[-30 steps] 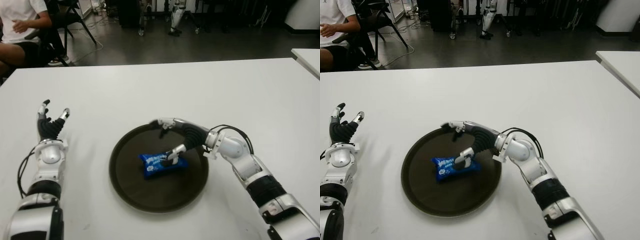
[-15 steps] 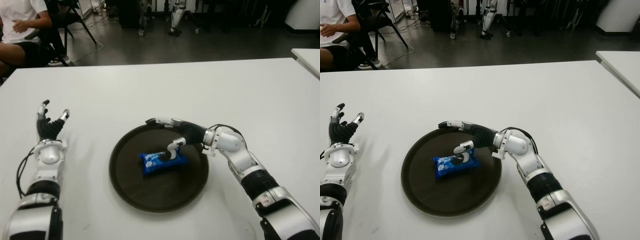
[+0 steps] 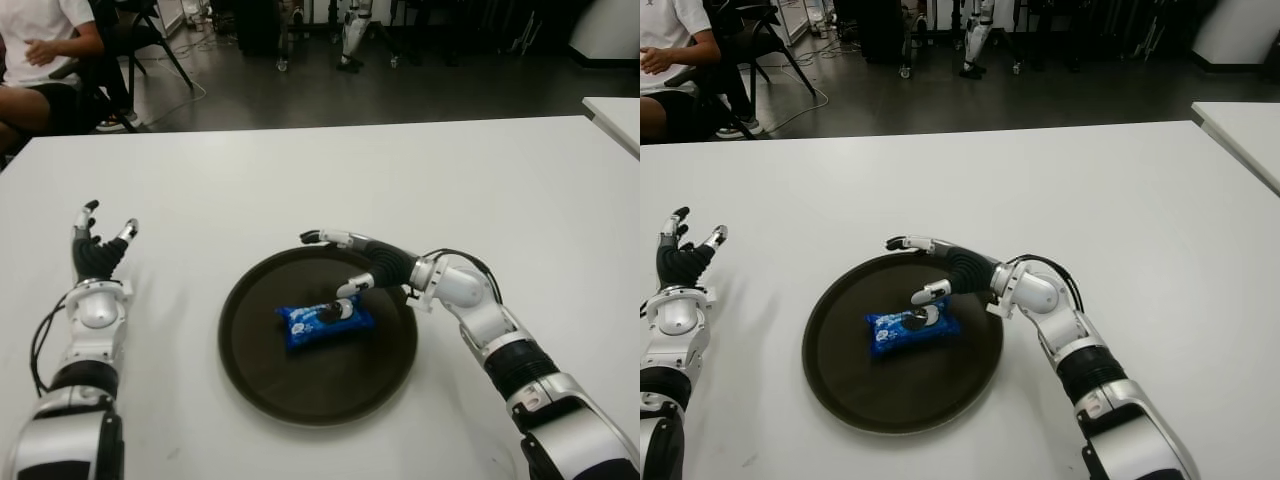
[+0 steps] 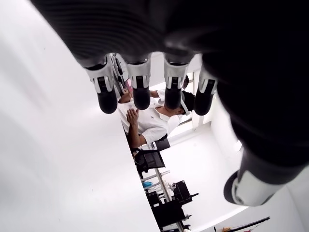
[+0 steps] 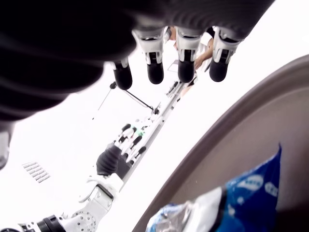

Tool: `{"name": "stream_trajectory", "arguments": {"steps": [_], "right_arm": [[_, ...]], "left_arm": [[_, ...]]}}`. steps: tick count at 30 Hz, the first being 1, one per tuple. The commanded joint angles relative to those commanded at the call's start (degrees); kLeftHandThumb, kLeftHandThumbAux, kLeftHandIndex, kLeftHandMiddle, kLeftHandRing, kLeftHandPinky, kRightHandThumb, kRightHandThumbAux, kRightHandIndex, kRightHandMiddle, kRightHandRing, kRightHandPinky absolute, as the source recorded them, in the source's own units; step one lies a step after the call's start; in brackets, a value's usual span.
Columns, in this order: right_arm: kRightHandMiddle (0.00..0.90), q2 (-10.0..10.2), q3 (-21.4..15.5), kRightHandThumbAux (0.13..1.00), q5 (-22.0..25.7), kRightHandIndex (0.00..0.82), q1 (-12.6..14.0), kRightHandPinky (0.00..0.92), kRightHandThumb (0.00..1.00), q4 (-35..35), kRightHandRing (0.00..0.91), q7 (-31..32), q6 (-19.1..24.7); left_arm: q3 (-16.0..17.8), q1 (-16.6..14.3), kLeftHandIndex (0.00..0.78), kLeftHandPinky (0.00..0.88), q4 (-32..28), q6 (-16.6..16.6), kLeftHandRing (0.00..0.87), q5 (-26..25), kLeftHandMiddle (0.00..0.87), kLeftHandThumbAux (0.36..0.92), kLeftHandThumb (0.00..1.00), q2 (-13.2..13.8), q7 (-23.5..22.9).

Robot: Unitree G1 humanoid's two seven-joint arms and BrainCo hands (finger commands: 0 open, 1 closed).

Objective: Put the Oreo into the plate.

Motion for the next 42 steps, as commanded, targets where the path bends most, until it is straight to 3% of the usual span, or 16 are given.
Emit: {"name": "stream_trajectory", "arguments": {"steps": [5,11,13,15,17,18,19,21,23,27,31,42], "right_arm": [[0.002,1.24,-1.9,0.429,0.76,0.0,0.01,0.002,0.0,1.46,0.0,-2.44,-0.51],[0.0,6.68,-8.78,0.503,0.38,0.0,1.15,0.0,0.0,5.5,0.0,-20.09,-6.99],[0.0,9.59,-13.06,0.529,0.57,0.0,-1.06,0.0,0.0,10.38,0.0,-31.17,-10.27],[0.0,10.67,-14.52,0.549,0.34,0.0,-2.07,0.0,0.0,12.78,0.0,-35.72,-11.9],[0.0,12.97,-18.43,0.555,4.79,0.0,-3.85,0.0,0.0,15.59,0.0,-37.97,-15.25],[0.0,13.15,-20.13,0.564,4.98,0.0,-4.88,0.0,0.0,18.1,0.0,-42.37,-15.34],[0.0,13.14,-21.19,0.57,4.72,0.0,-5.63,0.0,0.0,20.0,0.0,-45.63,-15.34],[0.0,10.22,-22.44,0.59,1.83,0.0,-7.64,0.0,0.0,25.09,0.0,-56.79,-11.78],[0.0,8.63,-23.77,0.598,2.22,0.0,-9.12,0.0,0.0,28.56,0.0,-61.25,-8.97],[0.0,7.82,-25.75,0.622,4.29,0.0,-10.18,0.0,0.017,31.4,0.0,-63.62,-5.66],[0.0,5.31,-28.66,0.607,6.69,0.0,-10.89,0.0,0.05,35.11,0.0,-62.01,-1.33],[0.0,5.9,-29.02,0.563,5.38,0.0,-11.59,0.0,0.023,37.05,0.0,-64.08,3.99]], "left_arm": [[-0.17,0.03,0.0,0.0,0.31,0.0,0.0,0.11,0.0,0.654,0.0,-0.17,-0.34],[0.3,0.05,0.0,0.0,0.2,-0.42,0.0,-0.86,0.0,0.628,0.0,-0.49,-1.63],[0.48,0.18,0.0,0.0,0.09,-0.72,0.0,-1.13,0.0,0.624,0.0,-0.49,-1.89],[0.54,0.3,0.0,0.0,0.13,-0.92,0.0,-1.2,0.0,0.622,0.0,-0.51,-1.94],[0.48,0.43,0.0,0.0,0.23,-1.14,0.0,-1.13,0.0,0.624,0.0,-0.56,-1.87],[0.46,0.46,0.0,0.0,0.24,-1.27,0.0,-1.1,0.0,0.628,0.0,-0.61,-1.82],[0.45,0.47,0.0,0.0,0.24,-1.35,0.0,-1.08,0.0,0.631,0.0,-0.64,-1.79],[0.49,0.38,0.0,0.0,0.63,-1.64,0.0,-1.1,0.0,0.637,0.0,-0.6,-1.94],[0.46,0.29,0.0,0.0,1.02,-1.79,0.0,-1.03,0.0,0.639,0.0,-0.5,-2.03],[0.32,0.1,0.0,0.0,1.67,-1.75,0.0,-0.83,0.0,0.637,0.0,-0.13,-2.34],[0.31,0.15,0.0,0.0,1.88,-2.17,0.0,-0.77,0.0,0.639,0.0,0.1,-2.62],[0.7,0.28,0.0,0.0,1.74,-3.56,0.0,-1.1,0.0,0.625,0.0,0.3,-2.85]]}}
